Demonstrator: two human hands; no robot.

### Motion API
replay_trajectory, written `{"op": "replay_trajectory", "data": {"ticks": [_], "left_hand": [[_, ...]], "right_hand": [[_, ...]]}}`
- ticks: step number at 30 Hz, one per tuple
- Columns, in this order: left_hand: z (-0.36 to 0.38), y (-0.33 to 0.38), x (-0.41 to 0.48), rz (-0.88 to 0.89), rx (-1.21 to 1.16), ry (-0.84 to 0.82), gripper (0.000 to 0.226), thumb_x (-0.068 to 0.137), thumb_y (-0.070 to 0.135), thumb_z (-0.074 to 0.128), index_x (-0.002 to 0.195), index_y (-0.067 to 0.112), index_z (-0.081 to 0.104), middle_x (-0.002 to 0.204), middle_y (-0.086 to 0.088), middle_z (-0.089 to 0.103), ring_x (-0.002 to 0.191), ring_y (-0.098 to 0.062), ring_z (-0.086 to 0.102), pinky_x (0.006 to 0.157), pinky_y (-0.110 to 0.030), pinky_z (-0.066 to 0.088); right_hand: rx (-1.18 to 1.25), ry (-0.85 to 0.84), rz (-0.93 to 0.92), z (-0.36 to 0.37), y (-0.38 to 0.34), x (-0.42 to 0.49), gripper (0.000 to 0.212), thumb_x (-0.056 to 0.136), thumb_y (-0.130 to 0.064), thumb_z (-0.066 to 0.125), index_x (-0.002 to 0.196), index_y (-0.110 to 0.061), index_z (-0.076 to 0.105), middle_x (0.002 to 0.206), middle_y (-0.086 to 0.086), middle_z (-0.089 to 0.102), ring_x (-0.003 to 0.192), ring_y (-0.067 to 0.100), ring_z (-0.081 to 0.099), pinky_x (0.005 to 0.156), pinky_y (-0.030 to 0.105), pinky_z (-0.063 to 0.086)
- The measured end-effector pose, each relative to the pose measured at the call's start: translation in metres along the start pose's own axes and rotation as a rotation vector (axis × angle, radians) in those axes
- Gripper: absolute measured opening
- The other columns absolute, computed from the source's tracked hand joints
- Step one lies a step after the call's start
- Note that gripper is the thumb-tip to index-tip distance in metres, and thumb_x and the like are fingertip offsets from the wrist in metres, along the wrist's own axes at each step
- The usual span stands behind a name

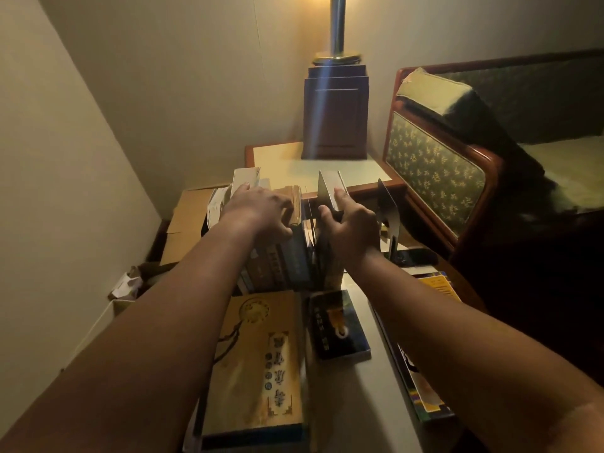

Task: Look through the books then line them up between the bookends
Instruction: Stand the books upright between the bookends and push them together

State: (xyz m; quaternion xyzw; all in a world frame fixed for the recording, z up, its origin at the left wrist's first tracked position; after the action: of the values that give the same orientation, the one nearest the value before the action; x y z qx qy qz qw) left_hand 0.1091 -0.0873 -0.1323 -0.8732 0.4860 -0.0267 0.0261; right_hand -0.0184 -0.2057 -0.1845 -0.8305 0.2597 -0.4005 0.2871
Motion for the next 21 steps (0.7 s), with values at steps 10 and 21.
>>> {"op": "replay_trajectory", "data": {"ticks": [10, 21], "left_hand": [[0.001, -0.002, 0.002, 0.023, -0.005, -0.013, 0.049, 0.082, 0.055, 0.065, 0.125, 0.034, 0.057, 0.133, 0.000, 0.058, 0.125, -0.025, 0.048, 0.114, -0.048, 0.022], [-0.023, 0.011, 0.008, 0.027, -0.422, 0.074, 0.064, 0.085, 0.059, 0.059, 0.141, 0.031, 0.045, 0.147, 0.001, 0.047, 0.135, -0.024, 0.044, 0.106, -0.042, 0.041]], "right_hand": [[0.058, -0.310, 0.076, 0.018, -0.005, -0.011, 0.055, 0.104, -0.054, 0.034, 0.154, -0.034, 0.023, 0.148, 0.013, 0.044, 0.126, 0.033, 0.053, 0.081, 0.033, 0.041], [0.532, -0.531, 0.345, 0.020, 0.031, -0.032, 0.060, 0.102, -0.050, 0.040, 0.154, -0.026, 0.020, 0.154, 0.009, 0.039, 0.140, 0.032, 0.040, 0.078, 0.017, 0.045]]}}
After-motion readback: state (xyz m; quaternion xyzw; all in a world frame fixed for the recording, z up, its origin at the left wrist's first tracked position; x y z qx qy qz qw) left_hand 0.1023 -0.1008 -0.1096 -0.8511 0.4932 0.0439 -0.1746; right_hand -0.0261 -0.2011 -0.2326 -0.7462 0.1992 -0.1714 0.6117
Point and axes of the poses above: each hand's wrist, its own x-axis towards the middle knuckle, its own z-axis out of the palm, y = z × x, the point moved 5 cm from there along x, towards the middle knuckle
